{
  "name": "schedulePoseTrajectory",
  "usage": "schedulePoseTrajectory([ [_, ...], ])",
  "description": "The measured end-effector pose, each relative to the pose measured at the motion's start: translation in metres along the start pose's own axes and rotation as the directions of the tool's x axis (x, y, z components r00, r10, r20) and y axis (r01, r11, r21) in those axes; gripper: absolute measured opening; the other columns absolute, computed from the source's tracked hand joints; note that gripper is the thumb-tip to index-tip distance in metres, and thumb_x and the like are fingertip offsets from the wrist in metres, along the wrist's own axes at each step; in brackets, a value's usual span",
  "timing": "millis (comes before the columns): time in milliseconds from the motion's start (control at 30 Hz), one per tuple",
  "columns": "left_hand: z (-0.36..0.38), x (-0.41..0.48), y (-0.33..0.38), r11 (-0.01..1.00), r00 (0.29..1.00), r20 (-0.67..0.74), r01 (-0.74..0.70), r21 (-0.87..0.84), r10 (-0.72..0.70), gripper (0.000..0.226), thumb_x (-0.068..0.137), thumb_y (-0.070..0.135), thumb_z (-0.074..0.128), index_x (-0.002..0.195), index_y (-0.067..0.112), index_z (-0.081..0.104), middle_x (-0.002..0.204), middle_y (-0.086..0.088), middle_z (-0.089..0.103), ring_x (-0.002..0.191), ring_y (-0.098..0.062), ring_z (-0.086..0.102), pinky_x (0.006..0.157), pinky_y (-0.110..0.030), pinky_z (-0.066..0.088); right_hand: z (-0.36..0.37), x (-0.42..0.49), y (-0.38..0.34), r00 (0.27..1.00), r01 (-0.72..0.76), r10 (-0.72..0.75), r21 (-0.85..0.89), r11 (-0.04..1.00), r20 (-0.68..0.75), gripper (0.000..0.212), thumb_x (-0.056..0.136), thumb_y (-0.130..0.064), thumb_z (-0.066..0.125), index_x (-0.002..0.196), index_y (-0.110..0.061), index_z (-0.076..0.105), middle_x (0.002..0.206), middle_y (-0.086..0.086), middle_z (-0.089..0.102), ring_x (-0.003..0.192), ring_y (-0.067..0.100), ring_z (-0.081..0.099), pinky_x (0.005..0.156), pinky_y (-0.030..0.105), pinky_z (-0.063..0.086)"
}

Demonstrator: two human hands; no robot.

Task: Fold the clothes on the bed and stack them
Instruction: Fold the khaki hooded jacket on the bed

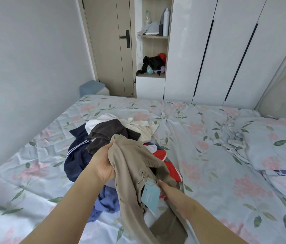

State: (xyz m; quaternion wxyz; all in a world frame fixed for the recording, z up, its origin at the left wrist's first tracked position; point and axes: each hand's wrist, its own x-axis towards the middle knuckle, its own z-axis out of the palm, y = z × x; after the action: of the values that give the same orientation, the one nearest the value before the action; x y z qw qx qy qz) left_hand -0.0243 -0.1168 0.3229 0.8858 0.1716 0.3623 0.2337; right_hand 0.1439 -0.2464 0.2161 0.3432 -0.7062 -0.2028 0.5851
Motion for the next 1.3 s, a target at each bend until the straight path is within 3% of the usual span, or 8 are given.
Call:
schedulePoseTrajectory([
  [200, 0.005, -0.006, 0.011, 0.994, 0.994, -0.040, -0.106, 0.011, 0.106, 0.037, 0.099, 0.028, 0.044, 0.094, -0.007, 0.058, 0.081, -0.022, 0.069, 0.069, -0.034, 0.069, 0.076, -0.042, 0.052, 0.006, -0.003, -0.034, 0.976, 0.213, -0.214, 0.305, 0.928, -0.030, 0.024, 0.093, -0.028, 0.055, 0.106, -0.010, 0.064, 0.086, 0.006, 0.069, 0.075, 0.021, 0.064, 0.068, 0.033, 0.048],
  [500, 0.026, -0.004, 0.051, 0.936, 0.953, -0.001, -0.298, 0.189, 0.304, 0.047, 0.096, 0.047, 0.042, 0.111, 0.008, 0.064, 0.098, -0.013, 0.072, 0.088, -0.025, 0.069, 0.075, -0.041, 0.055, -0.066, -0.112, -0.204, 0.647, 0.696, -0.695, 0.614, 0.371, -0.314, 0.016, 0.099, -0.026, 0.044, 0.095, -0.018, 0.058, 0.075, -0.002, 0.072, 0.068, 0.008, 0.069, 0.055, 0.020, 0.054],
  [600, 0.034, 0.007, 0.026, 0.929, 0.987, -0.008, -0.146, 0.339, 0.158, 0.064, 0.084, 0.066, 0.045, 0.109, 0.012, 0.071, 0.107, -0.014, 0.070, 0.102, -0.029, 0.062, 0.083, -0.041, 0.047, -0.057, -0.078, -0.183, 0.768, 0.603, -0.620, 0.505, 0.618, -0.159, 0.045, 0.097, -0.052, 0.034, 0.124, -0.025, 0.057, 0.117, 0.000, 0.068, 0.112, 0.018, 0.062, 0.091, 0.033, 0.050],
  [733, 0.029, 0.019, -0.021, 0.886, 0.998, -0.026, 0.055, 0.460, -0.048, 0.045, 0.081, 0.037, 0.060, 0.109, 0.002, 0.070, 0.105, -0.019, 0.068, 0.085, -0.028, 0.068, 0.072, -0.038, 0.056, -0.026, -0.027, -0.115, 0.979, 0.191, -0.201, 0.192, 0.963, 0.034, 0.051, 0.089, -0.058, 0.051, 0.111, -0.016, 0.068, 0.113, 0.009, 0.070, 0.099, 0.021, 0.066, 0.091, 0.036, 0.052],
  [867, 0.019, 0.024, -0.010, 0.893, 0.999, -0.029, -0.011, 0.450, 0.026, 0.015, 0.077, 0.013, 0.061, 0.074, 0.007, 0.075, 0.072, -0.013, 0.070, 0.059, -0.023, 0.068, 0.066, -0.033, 0.055, -0.047, -0.021, -0.113, 0.996, 0.064, -0.043, 0.290, 0.955, -0.078, 0.040, 0.095, -0.044, 0.049, 0.104, -0.010, 0.068, 0.081, 0.010, 0.071, 0.067, 0.022, 0.065, 0.056, 0.026, 0.053],
  [1000, 0.016, 0.028, 0.020, 0.918, 0.971, 0.052, -0.237, 0.318, 0.233, 0.020, 0.088, 0.024, 0.057, 0.090, 0.010, 0.071, 0.083, -0.011, 0.071, 0.070, -0.021, 0.069, 0.069, -0.033, 0.057, -0.075, -0.042, -0.142, 0.933, 0.288, -0.360, 0.534, 0.795, 0.032, 0.050, 0.096, -0.053, 0.036, 0.111, -0.012, 0.060, 0.101, 0.004, 0.067, 0.093, 0.021, 0.058, 0.080, 0.036, 0.045],
  [1167, 0.018, 0.032, 0.013, 0.791, 0.992, 0.070, -0.128, 0.599, 0.108, 0.016, 0.085, -0.002, 0.056, 0.097, 0.000, 0.067, 0.093, -0.019, 0.067, 0.077, -0.025, 0.068, 0.078, -0.037, 0.056, -0.044, -0.026, -0.102, 0.954, 0.222, -0.185, -0.141, 0.965, 0.234, 0.005, 0.087, -0.022, 0.062, 0.092, -0.022, 0.060, 0.086, -0.011, 0.064, 0.084, 0.007, 0.054, 0.075, 0.026, 0.034],
  [1300, 0.021, 0.031, 0.018, 0.807, 0.991, 0.062, -0.129, 0.576, 0.115, 0.018, 0.086, 0.004, 0.057, 0.101, 0.001, 0.067, 0.097, -0.019, 0.068, 0.086, -0.028, 0.065, 0.083, -0.041, 0.053, -0.040, -0.015, -0.087, 0.945, 0.235, -0.221, -0.030, 0.971, 0.240, 0.023, 0.085, 0.005, 0.057, 0.074, -0.015, 0.064, 0.079, 0.001, 0.066, 0.075, 0.012, 0.061, 0.068, 0.024, 0.043],
])
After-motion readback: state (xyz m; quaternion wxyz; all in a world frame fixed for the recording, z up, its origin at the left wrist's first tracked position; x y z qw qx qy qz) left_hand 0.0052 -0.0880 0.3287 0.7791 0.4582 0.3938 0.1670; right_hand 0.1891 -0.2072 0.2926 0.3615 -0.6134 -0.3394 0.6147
